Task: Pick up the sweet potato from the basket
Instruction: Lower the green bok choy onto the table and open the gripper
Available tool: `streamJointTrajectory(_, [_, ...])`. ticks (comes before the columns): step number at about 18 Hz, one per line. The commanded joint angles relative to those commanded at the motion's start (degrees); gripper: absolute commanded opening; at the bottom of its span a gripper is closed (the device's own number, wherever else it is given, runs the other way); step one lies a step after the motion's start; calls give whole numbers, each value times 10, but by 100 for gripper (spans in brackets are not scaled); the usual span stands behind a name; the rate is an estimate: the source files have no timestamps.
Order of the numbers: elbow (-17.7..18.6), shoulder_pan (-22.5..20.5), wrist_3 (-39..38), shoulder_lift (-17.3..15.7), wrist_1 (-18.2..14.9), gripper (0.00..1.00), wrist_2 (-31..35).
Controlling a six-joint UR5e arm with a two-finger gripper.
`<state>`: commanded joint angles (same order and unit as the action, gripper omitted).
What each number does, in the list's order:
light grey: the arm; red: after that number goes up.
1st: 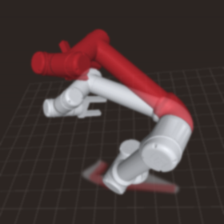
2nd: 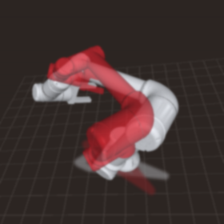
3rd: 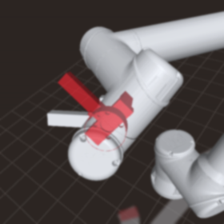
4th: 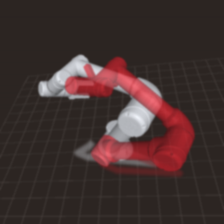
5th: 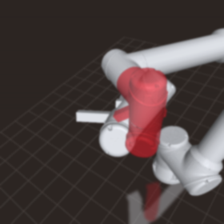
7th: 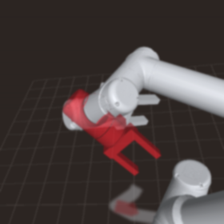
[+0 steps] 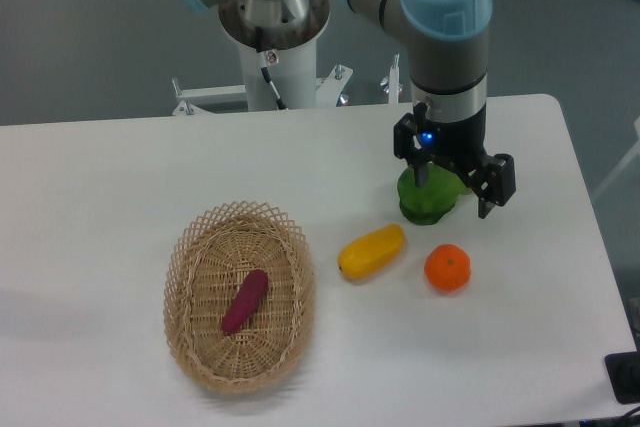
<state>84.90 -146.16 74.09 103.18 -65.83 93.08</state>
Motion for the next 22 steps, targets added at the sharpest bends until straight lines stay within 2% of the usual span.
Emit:
streamJointTrajectory(10, [10, 11, -14, -4, 2, 100, -15])
streamJointTrajectory(15, [21, 27, -144, -8, 7, 100, -40])
streamJointTrajectory(22, [48, 95, -269, 0, 7, 100, -42])
